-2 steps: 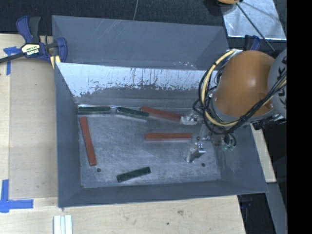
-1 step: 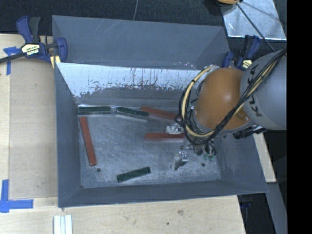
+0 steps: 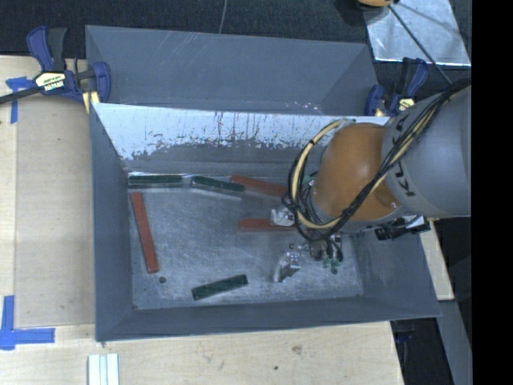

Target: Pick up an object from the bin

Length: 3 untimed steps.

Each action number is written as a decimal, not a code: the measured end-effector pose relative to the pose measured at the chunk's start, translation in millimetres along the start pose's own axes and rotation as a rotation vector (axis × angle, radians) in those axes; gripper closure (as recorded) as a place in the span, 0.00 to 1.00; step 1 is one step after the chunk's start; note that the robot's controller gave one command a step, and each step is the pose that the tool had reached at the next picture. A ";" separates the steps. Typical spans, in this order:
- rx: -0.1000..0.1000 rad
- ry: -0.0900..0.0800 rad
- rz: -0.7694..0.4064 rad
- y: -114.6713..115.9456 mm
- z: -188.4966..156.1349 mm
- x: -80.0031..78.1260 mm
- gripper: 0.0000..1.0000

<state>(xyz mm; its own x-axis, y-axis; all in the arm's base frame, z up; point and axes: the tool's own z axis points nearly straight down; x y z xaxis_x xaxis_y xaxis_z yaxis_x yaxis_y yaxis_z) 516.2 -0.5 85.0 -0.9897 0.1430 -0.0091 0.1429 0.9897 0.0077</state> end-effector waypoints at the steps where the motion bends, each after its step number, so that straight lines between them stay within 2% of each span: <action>1: 0.006 0.004 0.013 8.7 10.0 -38.7 0.00; 2: 0.007 0.004 -0.124 39.8 -4.0 -53.7 1.00; 3: 0.007 0.004 -0.124 39.8 -4.0 -53.7 1.00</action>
Offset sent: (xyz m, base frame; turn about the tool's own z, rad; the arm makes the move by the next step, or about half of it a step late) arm 0.0574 0.0318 0.0039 -0.1231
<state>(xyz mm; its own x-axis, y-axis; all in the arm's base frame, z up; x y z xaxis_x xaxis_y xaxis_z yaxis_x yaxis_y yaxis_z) 575.0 31.2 89.8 -0.9998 0.0191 -0.0051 0.0191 0.9998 0.0002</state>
